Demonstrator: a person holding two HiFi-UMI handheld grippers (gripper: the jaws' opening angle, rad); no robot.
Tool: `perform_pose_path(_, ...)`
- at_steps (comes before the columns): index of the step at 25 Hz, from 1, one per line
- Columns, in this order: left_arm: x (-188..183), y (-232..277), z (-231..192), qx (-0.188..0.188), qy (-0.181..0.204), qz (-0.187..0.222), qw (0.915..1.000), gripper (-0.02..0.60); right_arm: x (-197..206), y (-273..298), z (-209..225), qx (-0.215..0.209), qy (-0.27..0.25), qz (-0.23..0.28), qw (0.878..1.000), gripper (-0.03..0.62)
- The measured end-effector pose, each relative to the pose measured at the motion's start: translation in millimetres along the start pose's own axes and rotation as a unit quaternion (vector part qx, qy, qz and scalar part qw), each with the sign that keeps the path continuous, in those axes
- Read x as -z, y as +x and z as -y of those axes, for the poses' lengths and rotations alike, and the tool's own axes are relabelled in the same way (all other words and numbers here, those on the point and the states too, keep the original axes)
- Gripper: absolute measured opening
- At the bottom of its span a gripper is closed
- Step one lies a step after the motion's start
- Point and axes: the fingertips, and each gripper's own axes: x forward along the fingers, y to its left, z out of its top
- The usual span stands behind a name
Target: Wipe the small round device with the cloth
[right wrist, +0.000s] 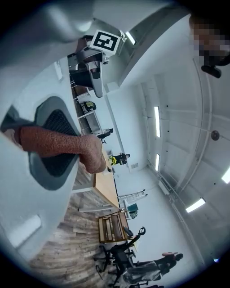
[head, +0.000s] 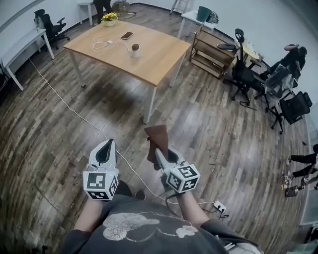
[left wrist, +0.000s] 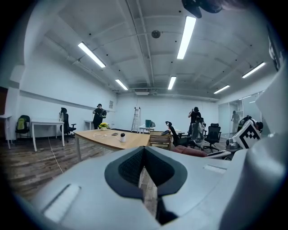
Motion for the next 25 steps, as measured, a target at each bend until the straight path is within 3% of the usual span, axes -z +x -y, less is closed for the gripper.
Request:
perform_pose_path(5, 7.1, 6.4, -12.1, 0.0, 0.01, -0.014, 0.9999, 0.018, 7.7, 1.4, 5.5, 0.009, 0.014, 0.002, 1.0, 0.075)
perform_pose_path(11, 15.8, 31.6, -13.4, 0.031, -0.011, -0.017, 0.9993, 0.018, 2.1, 8.9, 24.1, 0.019, 0.035, 0.022, 0.999, 0.077)
perform_pose_path(17, 22.7, 84.3, -21.4, 0.059, -0.019, -0.034, 0.9975, 0.018, -7.5, 33.4, 53.6, 0.042, 0.023, 0.006, 0.999, 0.077)
perform_pose_path(25, 5.1, 172.5, -71.0, 0.067, -0.019, -0.042, 0.9967, 0.018, -46.4, 111.4, 85.7, 0.057, 0.012, -0.004, 0.998, 0.077)
